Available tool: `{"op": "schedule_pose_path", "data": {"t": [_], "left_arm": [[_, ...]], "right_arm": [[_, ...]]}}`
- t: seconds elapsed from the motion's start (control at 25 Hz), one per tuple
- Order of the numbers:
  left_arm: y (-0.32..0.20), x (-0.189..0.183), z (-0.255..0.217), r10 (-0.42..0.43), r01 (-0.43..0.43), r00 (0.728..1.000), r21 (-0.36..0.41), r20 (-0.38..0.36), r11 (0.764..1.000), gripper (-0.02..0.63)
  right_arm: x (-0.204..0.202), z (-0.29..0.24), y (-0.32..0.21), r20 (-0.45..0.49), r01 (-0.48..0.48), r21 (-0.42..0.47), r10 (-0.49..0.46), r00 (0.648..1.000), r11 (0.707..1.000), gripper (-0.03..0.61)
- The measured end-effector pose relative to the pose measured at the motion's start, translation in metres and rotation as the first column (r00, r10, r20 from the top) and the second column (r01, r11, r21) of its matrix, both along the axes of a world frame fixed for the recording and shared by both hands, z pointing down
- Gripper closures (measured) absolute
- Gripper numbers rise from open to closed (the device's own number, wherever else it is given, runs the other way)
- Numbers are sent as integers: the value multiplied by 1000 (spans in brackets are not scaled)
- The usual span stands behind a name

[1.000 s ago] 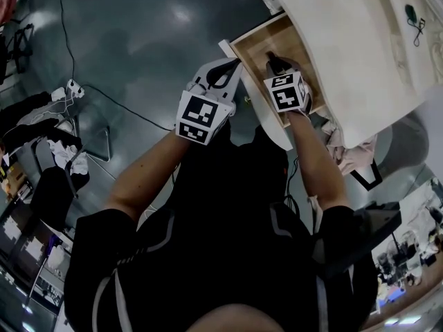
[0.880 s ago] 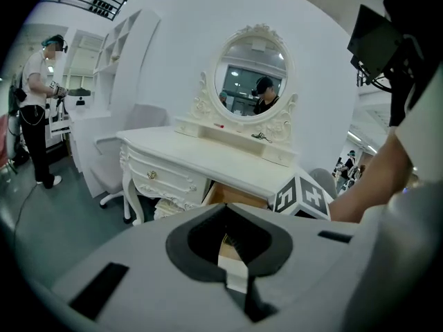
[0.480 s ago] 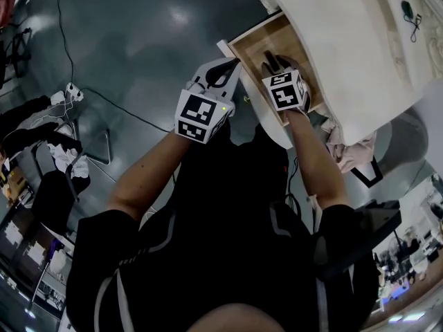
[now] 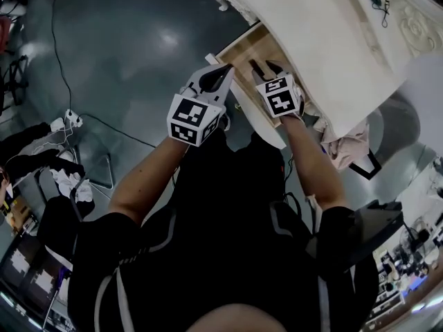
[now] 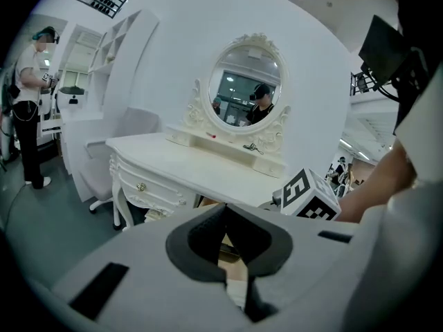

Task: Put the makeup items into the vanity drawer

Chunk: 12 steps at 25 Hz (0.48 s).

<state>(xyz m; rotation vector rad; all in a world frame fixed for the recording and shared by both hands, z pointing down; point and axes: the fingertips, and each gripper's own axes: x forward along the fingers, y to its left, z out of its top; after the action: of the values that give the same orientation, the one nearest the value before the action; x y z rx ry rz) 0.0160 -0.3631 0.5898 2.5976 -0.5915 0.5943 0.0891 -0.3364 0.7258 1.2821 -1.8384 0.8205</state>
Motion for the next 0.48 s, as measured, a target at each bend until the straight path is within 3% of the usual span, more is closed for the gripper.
{"op": "schedule_pose_path", "data": {"t": [0.28,0.48], "left_arm": [[-10,16,-42,49,-47,995,22,-83,999,611],[-20,32,-92,126,-110,985,124,-122,986,611]], "right_arm": [[7,-75,-5,31,-49,120,45,998,992,413],[32,-132,-2,45,-137,231,130,990,963,438]]}}
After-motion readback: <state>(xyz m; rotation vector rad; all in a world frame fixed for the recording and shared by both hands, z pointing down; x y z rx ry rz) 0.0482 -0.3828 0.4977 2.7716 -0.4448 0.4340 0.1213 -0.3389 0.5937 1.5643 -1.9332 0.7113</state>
